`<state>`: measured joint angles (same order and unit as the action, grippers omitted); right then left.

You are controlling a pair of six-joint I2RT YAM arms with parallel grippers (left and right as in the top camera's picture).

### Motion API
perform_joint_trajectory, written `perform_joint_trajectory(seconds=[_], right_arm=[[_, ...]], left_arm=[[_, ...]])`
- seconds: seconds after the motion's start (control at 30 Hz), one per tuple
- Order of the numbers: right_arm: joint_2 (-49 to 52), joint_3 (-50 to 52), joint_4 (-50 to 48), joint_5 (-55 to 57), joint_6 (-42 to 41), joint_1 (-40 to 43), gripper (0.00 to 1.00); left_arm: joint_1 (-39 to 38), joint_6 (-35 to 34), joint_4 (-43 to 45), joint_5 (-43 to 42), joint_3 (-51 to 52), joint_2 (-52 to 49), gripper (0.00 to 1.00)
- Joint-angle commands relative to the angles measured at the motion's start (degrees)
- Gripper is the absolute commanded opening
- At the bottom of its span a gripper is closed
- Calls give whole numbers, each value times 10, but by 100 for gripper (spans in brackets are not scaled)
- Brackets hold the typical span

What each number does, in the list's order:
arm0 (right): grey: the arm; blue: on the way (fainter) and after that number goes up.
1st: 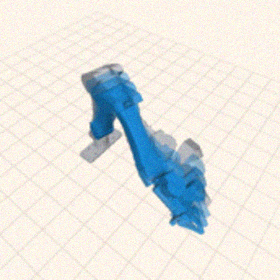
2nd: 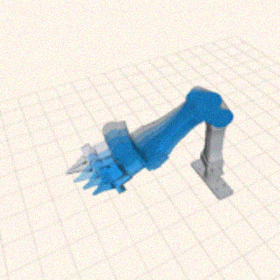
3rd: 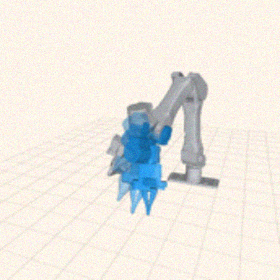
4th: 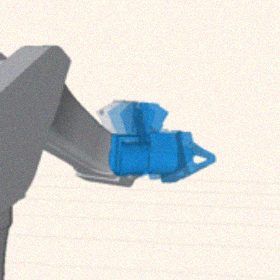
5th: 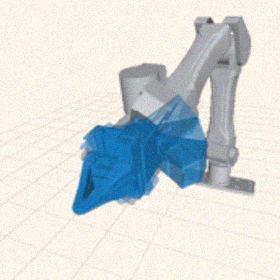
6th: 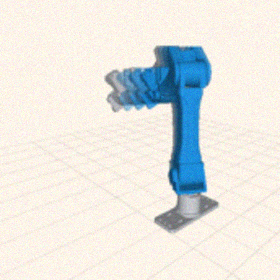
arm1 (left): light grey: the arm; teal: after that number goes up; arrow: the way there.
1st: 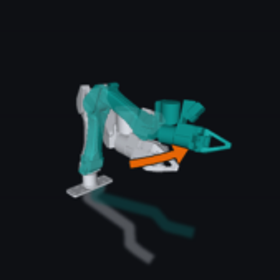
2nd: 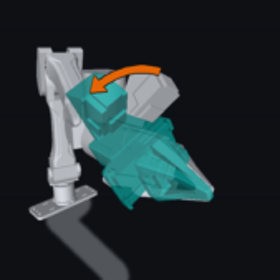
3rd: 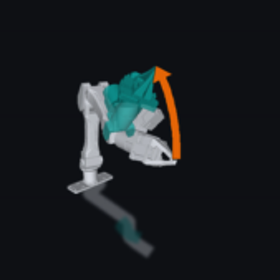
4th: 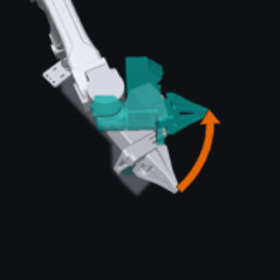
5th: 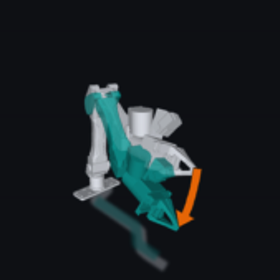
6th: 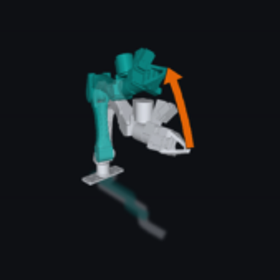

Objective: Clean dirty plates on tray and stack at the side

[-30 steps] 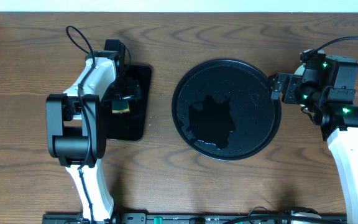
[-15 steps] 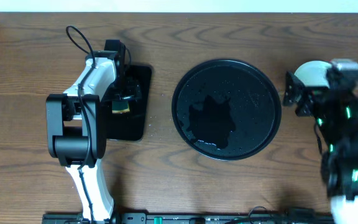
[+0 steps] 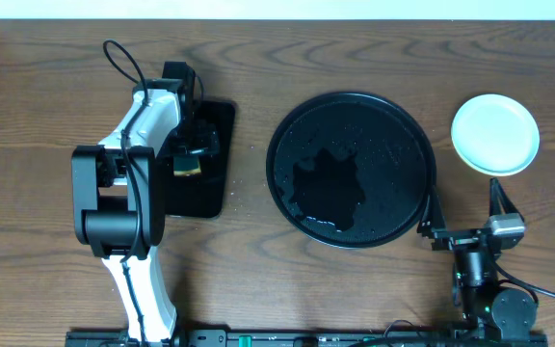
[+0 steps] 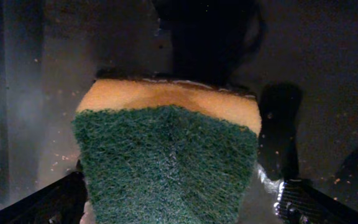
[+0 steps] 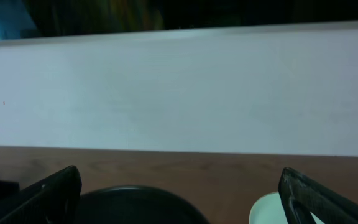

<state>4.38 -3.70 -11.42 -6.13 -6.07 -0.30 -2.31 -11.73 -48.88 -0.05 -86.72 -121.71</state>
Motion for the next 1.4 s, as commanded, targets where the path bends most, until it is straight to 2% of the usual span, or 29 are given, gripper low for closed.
perform_joint_trajectory(seconds=[0.0, 0.2, 1.1, 1.23, 1.37], right_arm=[[-17, 35, -1, 27, -25, -5, 99], [-41, 34, 158, 29, -25, -5, 99], [-41, 34, 155, 29, -24, -5, 99], [-41, 34, 155, 29, -25, -5, 99], [-41, 34, 155, 29, -24, -5, 99]], left_arm=[[0, 5, -1, 7, 4, -6, 96], [0, 5, -1, 7, 4, -6, 96], [0, 5, -1, 7, 4, -6, 96], [-10, 5, -1, 7, 4, 17, 96], [-23, 5, -1, 7, 4, 83, 96]])
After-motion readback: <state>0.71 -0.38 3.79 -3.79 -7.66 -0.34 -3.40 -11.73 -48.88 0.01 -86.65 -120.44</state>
